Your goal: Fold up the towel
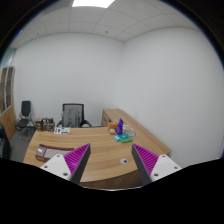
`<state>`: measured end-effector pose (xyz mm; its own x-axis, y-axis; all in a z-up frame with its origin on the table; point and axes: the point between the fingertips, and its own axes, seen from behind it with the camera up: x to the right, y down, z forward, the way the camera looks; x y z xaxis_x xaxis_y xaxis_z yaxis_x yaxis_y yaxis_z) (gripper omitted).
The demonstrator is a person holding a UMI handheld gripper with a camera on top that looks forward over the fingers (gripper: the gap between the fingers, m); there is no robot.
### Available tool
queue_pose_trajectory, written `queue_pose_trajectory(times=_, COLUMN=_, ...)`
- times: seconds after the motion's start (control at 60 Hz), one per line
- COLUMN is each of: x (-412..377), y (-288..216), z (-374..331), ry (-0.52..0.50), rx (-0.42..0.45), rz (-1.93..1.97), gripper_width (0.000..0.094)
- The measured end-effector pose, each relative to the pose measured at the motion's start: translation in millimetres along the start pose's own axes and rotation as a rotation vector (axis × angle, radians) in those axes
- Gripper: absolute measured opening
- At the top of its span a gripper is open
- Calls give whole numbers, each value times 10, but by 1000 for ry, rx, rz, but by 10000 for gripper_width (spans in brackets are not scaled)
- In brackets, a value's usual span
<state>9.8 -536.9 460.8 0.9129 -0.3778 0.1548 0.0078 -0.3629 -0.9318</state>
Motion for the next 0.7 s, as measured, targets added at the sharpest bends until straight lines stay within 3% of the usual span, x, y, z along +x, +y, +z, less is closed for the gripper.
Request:
queue_pose_trajectory(times=0.2, x=-94, y=240, z=101, ry=-8, rx=-33, rz=11, gripper_width=860)
queue_pose_trajectory(times=0.4, x=-507, y=939, z=324, ry=-42, rx=-147, rz=13, gripper_width=859)
queue_pose_trajectory(times=0.6, x=-1544, y=1680, z=517, ry=-159, rx=-278, rz=-2, gripper_width=856)
queue_pose_trajectory(times=0.7, x=-2275, y=1883, z=642, ry=-231, rx=-299, rz=-4, gripper_width=857)
